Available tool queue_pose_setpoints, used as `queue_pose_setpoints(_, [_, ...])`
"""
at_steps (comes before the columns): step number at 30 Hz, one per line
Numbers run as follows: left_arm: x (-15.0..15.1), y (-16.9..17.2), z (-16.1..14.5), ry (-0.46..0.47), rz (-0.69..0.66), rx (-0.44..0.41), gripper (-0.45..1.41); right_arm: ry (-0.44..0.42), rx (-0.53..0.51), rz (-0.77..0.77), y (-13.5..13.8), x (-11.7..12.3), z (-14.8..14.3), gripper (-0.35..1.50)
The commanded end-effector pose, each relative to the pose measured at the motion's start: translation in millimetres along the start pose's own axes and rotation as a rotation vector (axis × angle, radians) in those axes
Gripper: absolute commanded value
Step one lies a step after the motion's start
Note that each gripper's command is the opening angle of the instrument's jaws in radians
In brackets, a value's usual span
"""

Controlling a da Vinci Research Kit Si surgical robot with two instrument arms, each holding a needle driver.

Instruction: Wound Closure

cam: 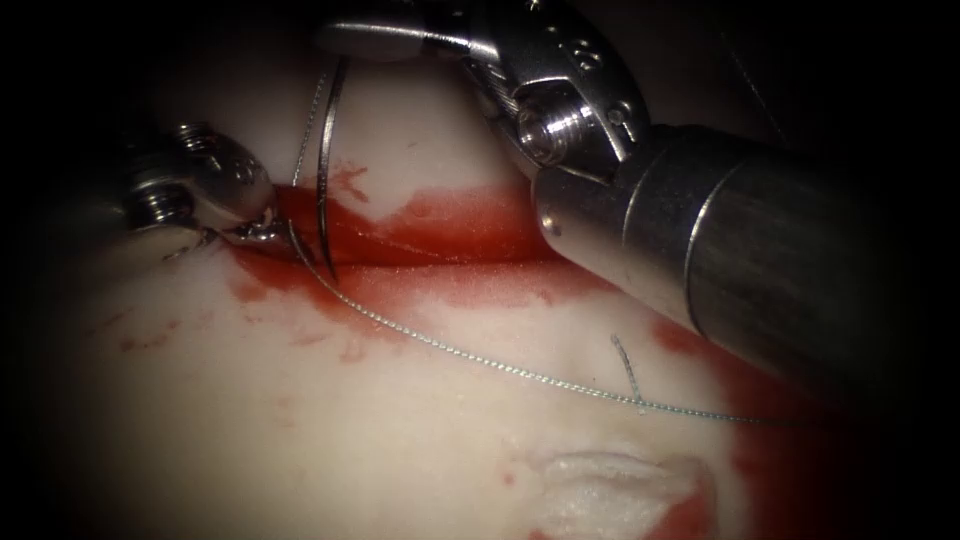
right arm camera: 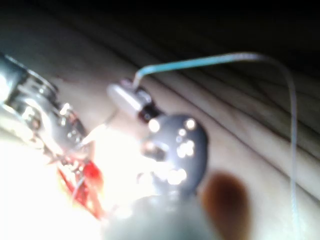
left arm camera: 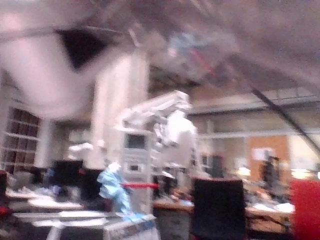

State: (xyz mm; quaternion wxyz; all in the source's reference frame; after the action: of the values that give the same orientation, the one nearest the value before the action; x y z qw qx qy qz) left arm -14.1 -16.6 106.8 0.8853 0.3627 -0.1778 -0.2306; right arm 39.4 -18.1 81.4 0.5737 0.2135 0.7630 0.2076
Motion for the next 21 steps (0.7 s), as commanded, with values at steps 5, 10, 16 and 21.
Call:
queue_pose_setpoints(5, [-0.5,-0.2,-0.8,0.033,-0.008,0.113,-0.45,0.003,0.002,0.008,0.9,0.4,0.9,-0.35])
queue_pose_setpoints(10, [0.3,-0.4,-0.9,0.045,-0.064,0.206,-0.45,0.000,0.000,0.007,1.0,0.4,0.9,-0.35])
queue_pose_setpoints(16, [0.8,-0.4,-1.9,-0.032,-0.102,0.262,-0.45,-0.091,-0.008,-0.412,1.4,0.5,1.2,-0.35])
queue_pose_setpoints(21, [1.1,-1.3,-1.9,-0.098,-0.100,0.236,-0.45,-0.138,-0.054,-0.512,1.5,0.5,1.7,-0.35])
